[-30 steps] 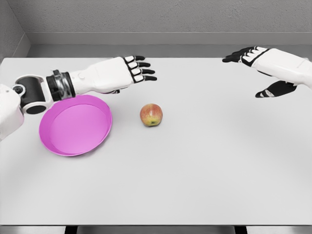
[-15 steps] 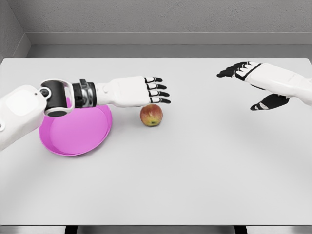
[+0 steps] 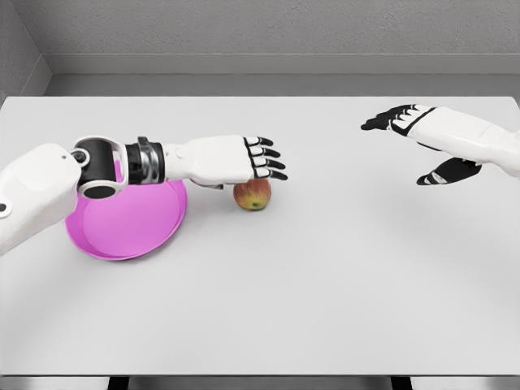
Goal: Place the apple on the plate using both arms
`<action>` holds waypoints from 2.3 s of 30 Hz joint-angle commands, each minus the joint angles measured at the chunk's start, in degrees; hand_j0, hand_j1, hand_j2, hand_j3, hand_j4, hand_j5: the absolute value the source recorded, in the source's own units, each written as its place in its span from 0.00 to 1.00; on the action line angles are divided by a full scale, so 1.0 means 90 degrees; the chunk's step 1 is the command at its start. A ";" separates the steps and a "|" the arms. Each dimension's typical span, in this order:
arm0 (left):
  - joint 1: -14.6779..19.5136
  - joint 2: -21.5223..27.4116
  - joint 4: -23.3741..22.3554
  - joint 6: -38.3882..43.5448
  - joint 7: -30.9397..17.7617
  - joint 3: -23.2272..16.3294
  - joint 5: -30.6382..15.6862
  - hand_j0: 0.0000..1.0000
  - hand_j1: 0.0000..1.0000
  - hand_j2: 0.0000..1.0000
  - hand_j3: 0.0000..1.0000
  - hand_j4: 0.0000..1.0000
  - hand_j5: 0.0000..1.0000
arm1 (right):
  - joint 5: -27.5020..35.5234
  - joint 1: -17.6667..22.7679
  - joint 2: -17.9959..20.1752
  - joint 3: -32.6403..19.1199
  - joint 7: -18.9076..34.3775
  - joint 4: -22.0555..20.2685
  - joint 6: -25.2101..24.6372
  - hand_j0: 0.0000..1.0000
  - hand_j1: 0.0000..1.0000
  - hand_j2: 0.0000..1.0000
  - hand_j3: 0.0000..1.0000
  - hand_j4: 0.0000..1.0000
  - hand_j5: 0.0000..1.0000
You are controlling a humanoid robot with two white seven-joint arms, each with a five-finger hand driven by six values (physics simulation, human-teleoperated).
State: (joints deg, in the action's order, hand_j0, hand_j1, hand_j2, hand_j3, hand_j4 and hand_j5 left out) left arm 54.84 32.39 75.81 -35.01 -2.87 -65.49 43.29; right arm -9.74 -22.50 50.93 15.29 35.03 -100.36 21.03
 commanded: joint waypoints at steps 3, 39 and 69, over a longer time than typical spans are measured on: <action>0.0049 -0.0015 -0.0005 0.0001 -0.0208 -0.0223 -0.0103 1.00 1.00 1.00 1.00 1.00 1.00 | 0.0028 0.0000 0.0006 0.0000 -0.0003 -0.0001 -0.0013 1.00 1.00 1.00 1.00 1.00 1.00; 0.0576 -0.0347 -0.0572 0.0001 -0.0218 -0.1014 -0.0093 0.79 0.79 0.79 0.79 0.79 0.79 | 0.0008 0.0000 0.0045 -0.0059 -0.0003 -0.0001 -0.0003 1.00 1.00 1.00 1.00 1.00 1.00; 0.0508 -0.0210 -0.0796 0.0001 -0.0325 -0.0419 -0.0581 0.21 0.21 0.21 0.21 0.21 0.21 | 0.0018 -0.0010 0.0035 -0.0029 -0.0003 -0.0001 -0.0003 1.00 1.00 1.00 1.00 1.00 1.00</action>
State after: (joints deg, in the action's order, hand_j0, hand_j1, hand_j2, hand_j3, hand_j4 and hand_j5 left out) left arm 59.24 29.53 68.75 -35.00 -5.75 -71.78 39.44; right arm -9.83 -22.59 51.21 15.02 35.03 -100.36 21.05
